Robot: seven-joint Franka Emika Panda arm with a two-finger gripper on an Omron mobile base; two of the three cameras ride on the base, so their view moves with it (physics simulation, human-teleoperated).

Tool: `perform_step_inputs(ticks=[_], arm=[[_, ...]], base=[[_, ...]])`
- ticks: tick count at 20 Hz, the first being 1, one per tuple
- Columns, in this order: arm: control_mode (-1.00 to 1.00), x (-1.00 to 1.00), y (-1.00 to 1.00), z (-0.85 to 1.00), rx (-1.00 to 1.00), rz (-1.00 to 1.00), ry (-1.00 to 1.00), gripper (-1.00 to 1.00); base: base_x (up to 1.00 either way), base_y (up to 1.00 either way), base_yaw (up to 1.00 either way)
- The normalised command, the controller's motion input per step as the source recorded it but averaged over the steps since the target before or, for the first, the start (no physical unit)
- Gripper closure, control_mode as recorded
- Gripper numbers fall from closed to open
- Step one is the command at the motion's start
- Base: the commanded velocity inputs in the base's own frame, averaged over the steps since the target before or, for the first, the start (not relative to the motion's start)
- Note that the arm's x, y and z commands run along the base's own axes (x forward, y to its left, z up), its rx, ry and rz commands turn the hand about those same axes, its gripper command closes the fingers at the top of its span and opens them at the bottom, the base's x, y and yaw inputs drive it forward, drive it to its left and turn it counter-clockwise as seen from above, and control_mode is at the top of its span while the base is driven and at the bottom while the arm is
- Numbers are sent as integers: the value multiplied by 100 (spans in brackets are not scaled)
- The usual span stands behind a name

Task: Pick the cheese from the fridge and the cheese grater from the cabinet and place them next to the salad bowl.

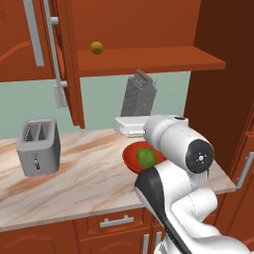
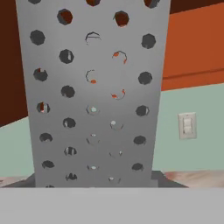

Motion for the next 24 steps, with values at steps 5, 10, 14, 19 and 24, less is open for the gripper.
perform_step_inputs(ticks=[5,10,14,19,24], arm=[[-100,0,0,-70,8,-13,11,100],[-100,1,2,-68,0,-15,4,100],[-100,1,0,-58,0,-19,-2,100],[-100,0,0,-70,0,-20,-7,100],[-100,0,0,-71,-11,-14,-2,100]], base=[[0,0,0],[0,0,0],[0,0,0],[0,0,0],[0,0,0]])
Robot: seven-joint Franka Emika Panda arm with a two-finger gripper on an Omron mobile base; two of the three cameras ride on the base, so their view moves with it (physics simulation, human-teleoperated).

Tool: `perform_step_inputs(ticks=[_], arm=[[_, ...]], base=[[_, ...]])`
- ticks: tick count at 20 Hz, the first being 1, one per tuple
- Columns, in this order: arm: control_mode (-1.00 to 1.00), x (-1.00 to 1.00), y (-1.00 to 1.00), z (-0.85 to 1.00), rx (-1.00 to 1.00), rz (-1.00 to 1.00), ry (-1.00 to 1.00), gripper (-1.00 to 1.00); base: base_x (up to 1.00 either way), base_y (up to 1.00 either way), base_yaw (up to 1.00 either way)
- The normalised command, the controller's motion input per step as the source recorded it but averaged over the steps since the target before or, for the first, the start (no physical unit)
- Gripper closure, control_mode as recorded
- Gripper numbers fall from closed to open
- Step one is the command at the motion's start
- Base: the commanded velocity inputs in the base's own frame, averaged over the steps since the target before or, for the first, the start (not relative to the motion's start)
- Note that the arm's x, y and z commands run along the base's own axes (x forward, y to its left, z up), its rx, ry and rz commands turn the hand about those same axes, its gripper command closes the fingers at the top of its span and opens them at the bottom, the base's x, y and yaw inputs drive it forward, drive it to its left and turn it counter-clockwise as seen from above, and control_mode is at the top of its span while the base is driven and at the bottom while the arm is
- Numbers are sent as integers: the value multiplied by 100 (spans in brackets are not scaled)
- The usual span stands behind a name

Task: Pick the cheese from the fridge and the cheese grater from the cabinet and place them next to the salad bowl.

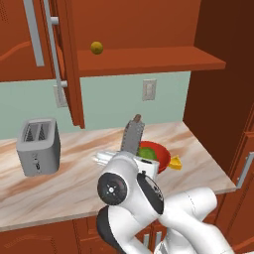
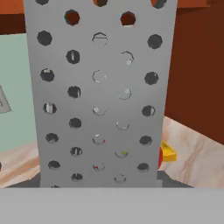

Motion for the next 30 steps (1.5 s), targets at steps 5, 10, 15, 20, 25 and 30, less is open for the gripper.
perform_step_inputs(ticks=[5,10,15,20,25,30], arm=[[-100,1,-4,-52,-8,-6,0,100],[-100,5,-4,-43,-6,-5,3,100],[-100,27,-23,-59,-7,-13,9,100],[-100,27,0,-52,-12,-11,3,100],[-100,25,0,-39,-9,-10,0,100],[-100,31,0,-40,-12,-10,0,100]], base=[[0,0,0],[0,0,0],[0,0,0],[0,0,0],[0,0,0],[0,0,0]])
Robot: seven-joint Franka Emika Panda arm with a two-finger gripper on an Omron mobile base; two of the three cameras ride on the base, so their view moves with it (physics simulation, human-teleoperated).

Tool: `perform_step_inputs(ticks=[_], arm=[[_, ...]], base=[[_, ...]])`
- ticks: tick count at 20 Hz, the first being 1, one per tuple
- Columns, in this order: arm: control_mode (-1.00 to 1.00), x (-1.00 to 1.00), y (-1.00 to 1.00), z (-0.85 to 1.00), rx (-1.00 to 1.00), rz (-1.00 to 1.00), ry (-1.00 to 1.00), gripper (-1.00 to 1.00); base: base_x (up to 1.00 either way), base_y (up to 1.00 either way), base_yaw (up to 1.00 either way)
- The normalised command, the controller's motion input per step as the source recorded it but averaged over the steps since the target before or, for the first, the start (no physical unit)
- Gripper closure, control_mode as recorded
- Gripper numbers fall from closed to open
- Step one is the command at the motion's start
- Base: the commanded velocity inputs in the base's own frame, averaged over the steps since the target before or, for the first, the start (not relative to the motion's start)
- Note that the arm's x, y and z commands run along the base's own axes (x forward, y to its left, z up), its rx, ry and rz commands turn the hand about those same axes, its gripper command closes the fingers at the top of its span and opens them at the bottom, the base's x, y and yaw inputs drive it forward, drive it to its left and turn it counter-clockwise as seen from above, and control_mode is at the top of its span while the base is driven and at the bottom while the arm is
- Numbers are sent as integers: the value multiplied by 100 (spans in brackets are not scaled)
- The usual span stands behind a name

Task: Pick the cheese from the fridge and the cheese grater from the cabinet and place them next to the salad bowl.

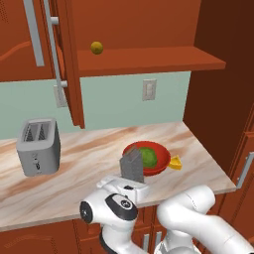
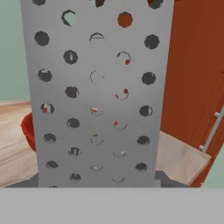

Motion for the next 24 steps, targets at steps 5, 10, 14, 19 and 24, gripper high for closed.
perform_step_inputs(ticks=[5,10,14,19,24], arm=[[-100,7,21,-12,-1,-1,-1,100],[-100,19,16,-15,0,0,-1,100],[-100,46,8,-37,-3,-2,-8,100],[-100,51,19,-37,-5,-5,-9,100],[-100,38,34,-24,-2,-5,-3,100]], base=[[0,0,0],[0,0,0],[0,0,0],[0,0,0],[0,0,0]])
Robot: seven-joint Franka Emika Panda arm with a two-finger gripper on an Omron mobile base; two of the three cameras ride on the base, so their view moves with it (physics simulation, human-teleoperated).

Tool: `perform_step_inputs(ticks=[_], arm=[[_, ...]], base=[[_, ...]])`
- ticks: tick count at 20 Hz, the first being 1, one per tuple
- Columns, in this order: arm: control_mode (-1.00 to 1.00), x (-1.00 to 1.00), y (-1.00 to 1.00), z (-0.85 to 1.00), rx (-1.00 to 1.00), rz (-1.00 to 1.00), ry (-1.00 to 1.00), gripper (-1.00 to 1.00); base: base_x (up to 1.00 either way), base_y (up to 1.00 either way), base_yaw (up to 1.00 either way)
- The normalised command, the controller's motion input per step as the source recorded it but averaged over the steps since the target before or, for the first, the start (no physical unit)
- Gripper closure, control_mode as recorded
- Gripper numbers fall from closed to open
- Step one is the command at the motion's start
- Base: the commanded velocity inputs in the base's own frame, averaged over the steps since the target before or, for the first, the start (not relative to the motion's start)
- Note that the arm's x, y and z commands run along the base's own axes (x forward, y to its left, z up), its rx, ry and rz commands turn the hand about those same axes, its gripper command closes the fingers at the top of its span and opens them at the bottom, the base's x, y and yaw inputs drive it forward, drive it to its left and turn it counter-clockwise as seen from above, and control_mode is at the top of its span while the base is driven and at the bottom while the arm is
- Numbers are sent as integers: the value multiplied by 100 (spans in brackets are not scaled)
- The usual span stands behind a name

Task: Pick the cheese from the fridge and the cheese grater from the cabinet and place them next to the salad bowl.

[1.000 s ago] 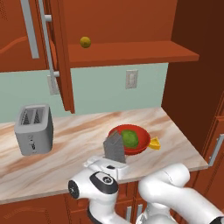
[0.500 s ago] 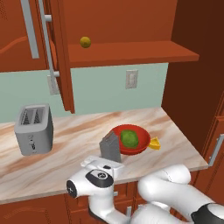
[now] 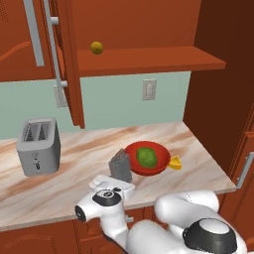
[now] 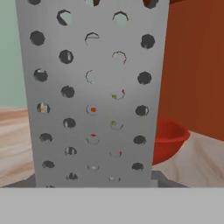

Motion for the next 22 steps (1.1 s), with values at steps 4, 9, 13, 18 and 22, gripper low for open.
perform_step_inputs(ticks=[4,9,13,18,22], arm=[[-100,33,33,-18,0,-6,0,100],[-100,32,22,-24,0,-5,0,100],[-100,32,6,-36,-3,-8,-2,100],[-100,14,22,-9,0,-2,0,100],[-100,-1,0,-4,0,0,-2,-100]], base=[[0,0,0],[0,0,0],[0,0,0],[0,0,0],[0,0,0]])
